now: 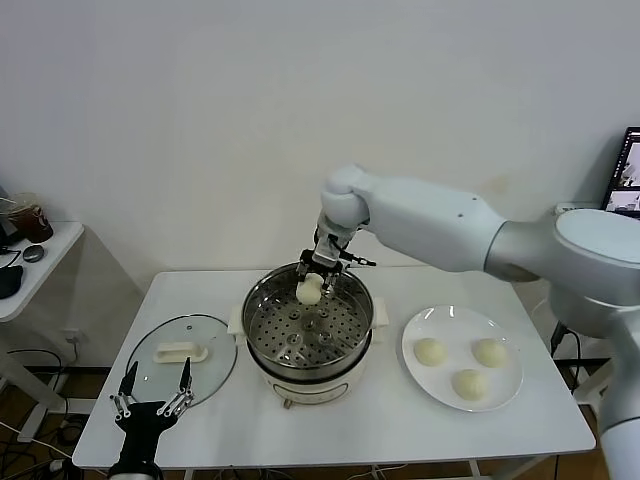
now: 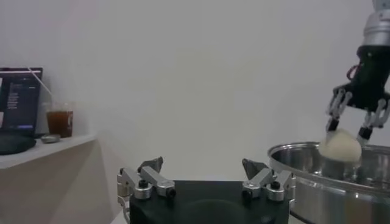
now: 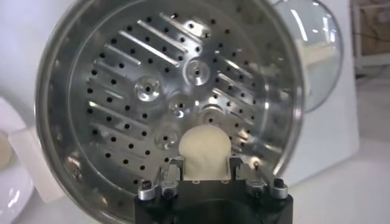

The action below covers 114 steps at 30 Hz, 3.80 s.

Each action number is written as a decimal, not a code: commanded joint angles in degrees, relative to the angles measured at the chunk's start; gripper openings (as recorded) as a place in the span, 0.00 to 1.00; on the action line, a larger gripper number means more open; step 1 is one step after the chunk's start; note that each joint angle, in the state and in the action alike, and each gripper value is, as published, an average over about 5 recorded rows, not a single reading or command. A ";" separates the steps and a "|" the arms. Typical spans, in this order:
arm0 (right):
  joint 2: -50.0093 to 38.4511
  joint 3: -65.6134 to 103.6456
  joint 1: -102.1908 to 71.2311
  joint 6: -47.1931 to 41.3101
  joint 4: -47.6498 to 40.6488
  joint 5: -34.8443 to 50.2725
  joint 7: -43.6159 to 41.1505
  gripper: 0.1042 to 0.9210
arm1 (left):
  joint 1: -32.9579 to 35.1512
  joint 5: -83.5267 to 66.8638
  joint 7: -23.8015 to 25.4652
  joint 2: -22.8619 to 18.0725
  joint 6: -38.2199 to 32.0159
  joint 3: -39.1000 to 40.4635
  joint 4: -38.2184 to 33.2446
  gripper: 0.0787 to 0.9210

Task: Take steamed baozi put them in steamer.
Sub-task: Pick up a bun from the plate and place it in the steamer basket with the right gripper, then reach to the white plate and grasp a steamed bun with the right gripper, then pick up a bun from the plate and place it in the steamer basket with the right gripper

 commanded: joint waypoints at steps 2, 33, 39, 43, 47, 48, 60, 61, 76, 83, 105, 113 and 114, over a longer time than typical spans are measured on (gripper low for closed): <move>3.24 0.52 -3.39 6.34 -6.74 -6.63 2.55 0.46 | -0.06 -0.06 0.01 0.05 -0.04 -0.08 0.08 0.88; -30.62 -3.46 15.67 -50.96 28.94 32.14 -3.56 0.88 | -1.06 -1.59 0.56 0.61 0.08 -0.38 0.26 0.88; -43.46 -4.80 14.55 -60.41 35.29 27.61 -4.54 0.88 | -1.79 -2.35 0.83 1.72 0.03 -0.76 1.02 0.88; -47.88 -6.76 11.48 -58.33 35.86 21.56 -5.40 0.88 | -2.27 -2.38 0.94 2.17 0.01 -0.63 1.53 0.88; -50.15 -4.62 4.08 -54.96 34.59 16.63 -5.63 0.88 | -2.61 -2.21 0.97 2.26 0.00 -0.53 1.90 0.88; -50.41 -3.46 1.66 -54.31 33.95 15.53 -5.64 0.88 | -2.67 -2.14 0.96 2.20 -0.02 -0.53 2.02 0.88; -43.67 9.05 -15.96 -51.02 25.84 8.04 -3.00 0.88 | -2.36 -1.56 1.04 1.44 -0.29 -1.06 2.85 0.88; -42.57 9.77 -16.80 -50.97 24.80 7.63 -2.89 0.88 | -2.34 -1.51 1.04 1.37 -0.29 -1.13 2.84 0.88; -33.51 15.94 -26.03 -49.48 15.52 2.56 -2.10 0.88 | -1.61 -1.02 1.10 0.59 -0.38 -1.91 2.95 0.88; -31.22 18.26 -28.70 -48.40 12.33 0.90 -1.09 0.88 | -1.51 -0.86 1.10 0.38 -0.49 -1.87 2.79 0.88; -32.96 19.63 -26.15 -48.54 13.40 1.05 -1.33 0.54 | -1.33 -0.64 1.00 0.10 -0.64 -1.67 2.40 0.88; -41.13 14.11 -9.36 -51.18 21.79 13.40 -3.24 0.55 | -1.44 -0.67 1.04 0.35 -0.43 -1.57 1.94 0.88; -41.67 12.01 -5.64 -51.95 22.94 15.80 -3.33 0.55 | -1.56 -0.67 1.05 0.41 -0.38 -1.48 1.92 0.88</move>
